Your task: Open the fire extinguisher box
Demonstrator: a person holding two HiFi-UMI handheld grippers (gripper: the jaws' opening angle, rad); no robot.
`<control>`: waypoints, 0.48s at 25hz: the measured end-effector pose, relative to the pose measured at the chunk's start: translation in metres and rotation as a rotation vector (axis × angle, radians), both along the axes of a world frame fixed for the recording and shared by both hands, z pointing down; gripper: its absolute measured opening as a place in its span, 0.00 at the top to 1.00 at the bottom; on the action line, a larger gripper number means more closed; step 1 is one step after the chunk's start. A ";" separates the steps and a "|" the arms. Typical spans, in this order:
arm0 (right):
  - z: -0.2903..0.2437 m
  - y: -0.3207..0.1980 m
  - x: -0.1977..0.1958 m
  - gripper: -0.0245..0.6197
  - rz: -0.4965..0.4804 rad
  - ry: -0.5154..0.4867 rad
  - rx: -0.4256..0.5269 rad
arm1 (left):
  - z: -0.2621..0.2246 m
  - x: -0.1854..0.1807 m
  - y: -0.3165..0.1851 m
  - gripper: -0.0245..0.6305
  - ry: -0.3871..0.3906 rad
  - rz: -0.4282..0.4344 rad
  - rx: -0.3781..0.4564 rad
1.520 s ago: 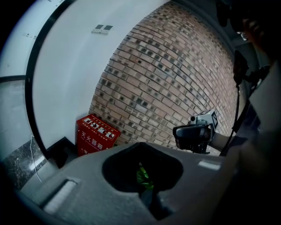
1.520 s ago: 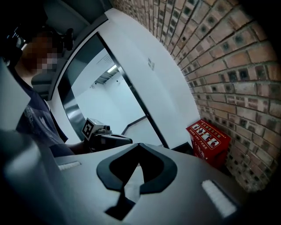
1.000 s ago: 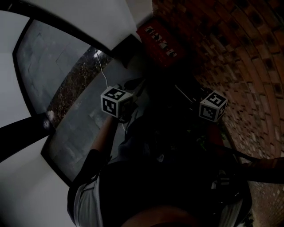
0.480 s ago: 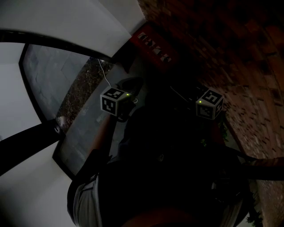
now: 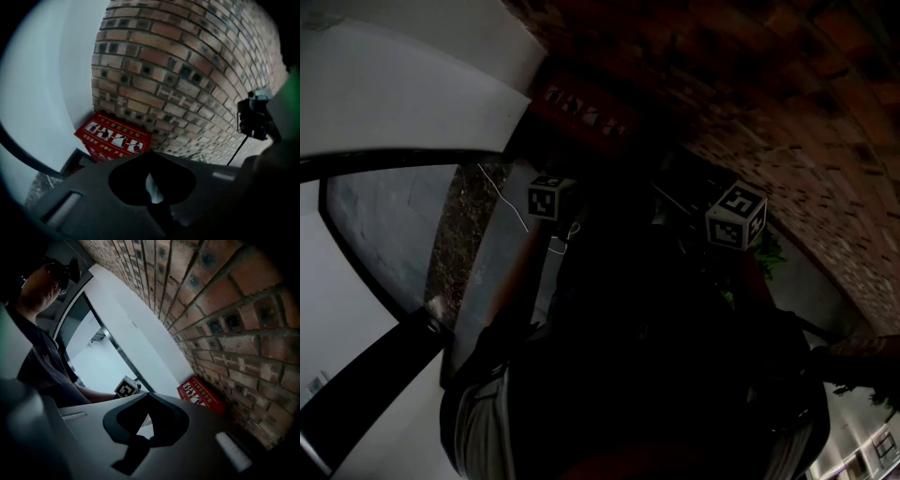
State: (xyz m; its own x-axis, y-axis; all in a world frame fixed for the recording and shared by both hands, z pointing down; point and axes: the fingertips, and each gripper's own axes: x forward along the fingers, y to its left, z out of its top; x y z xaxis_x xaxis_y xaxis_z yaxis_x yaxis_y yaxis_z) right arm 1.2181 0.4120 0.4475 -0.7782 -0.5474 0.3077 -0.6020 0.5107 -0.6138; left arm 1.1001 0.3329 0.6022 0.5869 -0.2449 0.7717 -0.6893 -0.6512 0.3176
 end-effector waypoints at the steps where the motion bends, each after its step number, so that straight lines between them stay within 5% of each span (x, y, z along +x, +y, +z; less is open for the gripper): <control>1: 0.002 -0.001 0.004 0.96 0.035 0.005 -0.012 | 0.006 0.005 -0.003 0.96 0.049 -0.005 -0.036; 5: 0.011 -0.006 -0.001 0.96 0.125 0.015 -0.061 | 0.028 0.011 -0.022 0.95 0.105 0.015 -0.105; 7: 0.016 -0.008 -0.014 0.96 0.113 0.024 -0.078 | 0.039 0.014 -0.033 0.84 0.111 0.026 -0.124; 9: 0.019 -0.011 -0.026 0.96 0.093 0.040 -0.083 | 0.055 0.017 -0.040 0.55 0.108 0.026 -0.167; 12: 0.021 -0.016 -0.040 0.96 0.089 0.049 -0.093 | 0.080 0.017 -0.036 0.49 0.109 0.024 -0.283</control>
State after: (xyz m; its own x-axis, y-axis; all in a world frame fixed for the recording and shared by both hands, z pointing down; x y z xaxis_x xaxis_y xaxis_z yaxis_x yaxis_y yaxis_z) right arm 1.1785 0.3962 0.4686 -0.7107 -0.5806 0.3973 -0.6729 0.3964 -0.6246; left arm 1.1168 0.2968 0.6818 0.6728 -0.0138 0.7397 -0.6266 -0.5422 0.5599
